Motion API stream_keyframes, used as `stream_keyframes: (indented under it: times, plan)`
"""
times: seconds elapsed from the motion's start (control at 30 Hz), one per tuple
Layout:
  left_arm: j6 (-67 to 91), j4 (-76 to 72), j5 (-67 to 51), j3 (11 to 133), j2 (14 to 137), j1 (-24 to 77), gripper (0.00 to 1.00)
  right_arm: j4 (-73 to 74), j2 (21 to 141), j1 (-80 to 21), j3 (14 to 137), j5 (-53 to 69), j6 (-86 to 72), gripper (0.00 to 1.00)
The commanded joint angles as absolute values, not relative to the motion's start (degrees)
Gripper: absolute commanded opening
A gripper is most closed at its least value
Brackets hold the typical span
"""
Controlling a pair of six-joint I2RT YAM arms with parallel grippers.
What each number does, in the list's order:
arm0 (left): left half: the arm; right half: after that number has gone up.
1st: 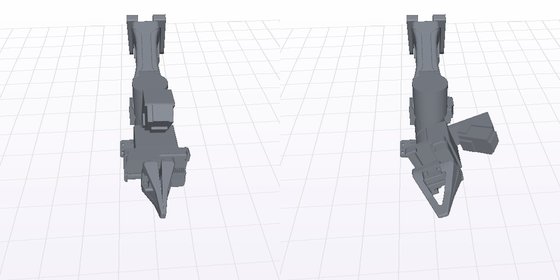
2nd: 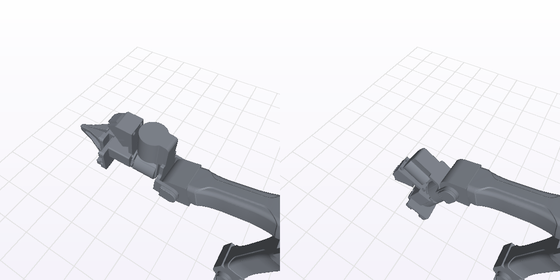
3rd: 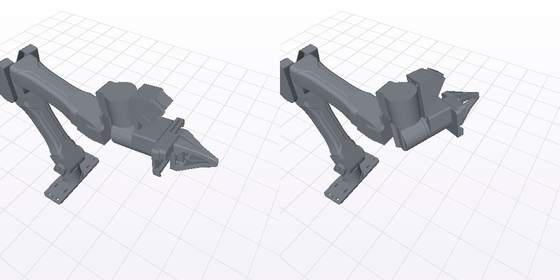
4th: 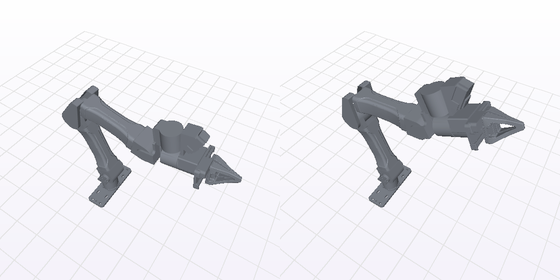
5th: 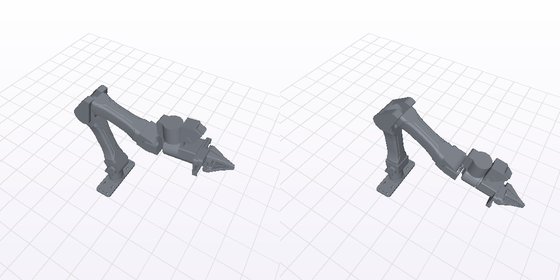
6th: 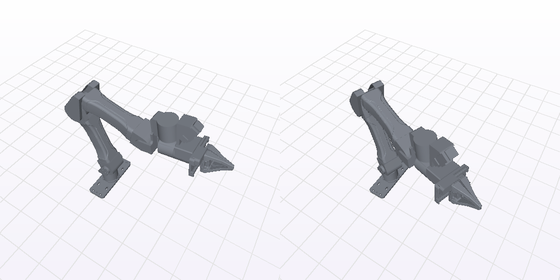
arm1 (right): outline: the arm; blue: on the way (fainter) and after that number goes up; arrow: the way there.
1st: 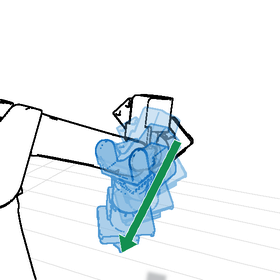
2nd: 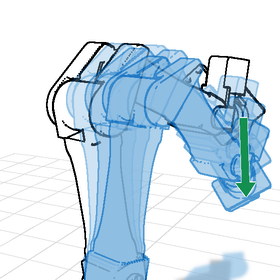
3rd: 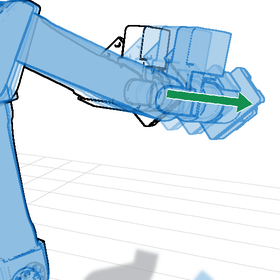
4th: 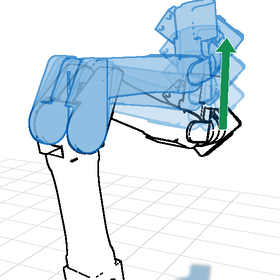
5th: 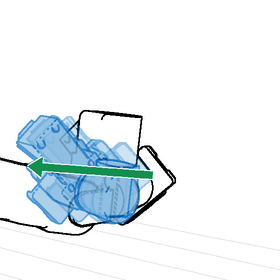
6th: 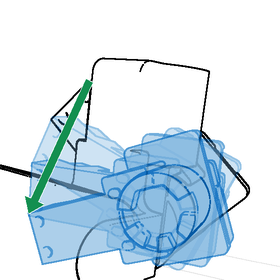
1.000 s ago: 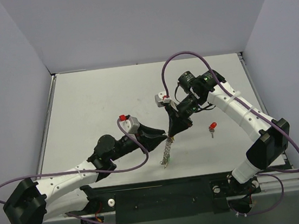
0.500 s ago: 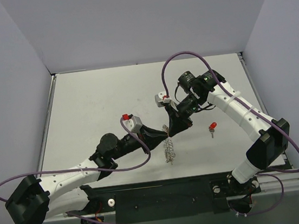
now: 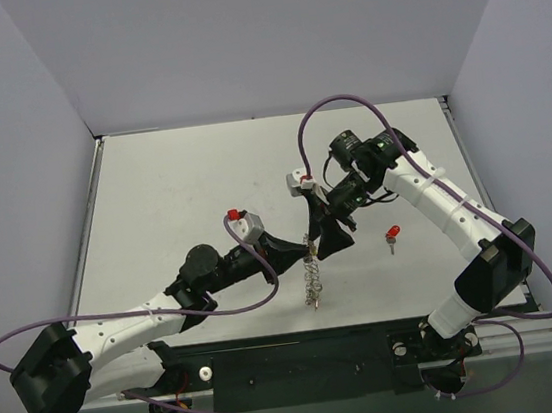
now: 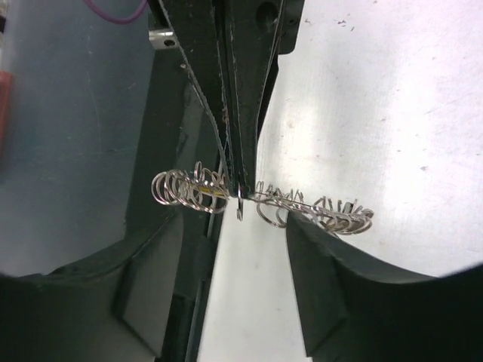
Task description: Put the keys on the keyring
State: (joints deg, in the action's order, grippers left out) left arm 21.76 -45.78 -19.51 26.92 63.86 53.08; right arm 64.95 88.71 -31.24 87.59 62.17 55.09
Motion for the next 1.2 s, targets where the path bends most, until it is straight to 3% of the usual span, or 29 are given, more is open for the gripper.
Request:
stream_keyframes:
  times: [0.0, 0.2, 0.47, 0.8, 0.87, 1.03, 1.17]
  plan:
    - [21.1, -47.3, -19.4, 28.4, 60.8, 52.1, 0.0, 66.7, 85.9, -27.4, 89.5, 61.1, 53.9, 0.58]
    - [21.8, -46.9, -20.4, 26.9, 58.1, 51.1, 0.0, 62.7, 80.9, -15.7, 85.5, 54.9, 49.3, 0.64]
    - [21.9, -41.2, -19.6, 26.3, 53.1, 49.1, 0.0, 32.9, 69.7, -0.6, 63.1, 33.9, 12.4, 0.63]
    - [21.9, -39.7, -18.7, 21.7, 45.8, 47.4, 0.0, 33.7, 72.1, 7.6, 55.3, 31.6, 5.2, 0.53]
    - [22.1, -40.2, -18.7, 20.9, 44.7, 47.4, 0.0, 33.3, 73.6, 8.6, 54.8, 31.6, 7.5, 0.51]
    - [21.4, -39.0, -19.0, 20.3, 43.5, 47.4, 0.0, 48.7, 83.9, 8.7, 60.6, 37.5, 37.7, 0.57]
    - [21.4, -38.2, -19.2, 20.3, 42.9, 47.1, 0.0, 47.5, 88.8, 8.8, 61.0, 40.3, 49.9, 0.54]
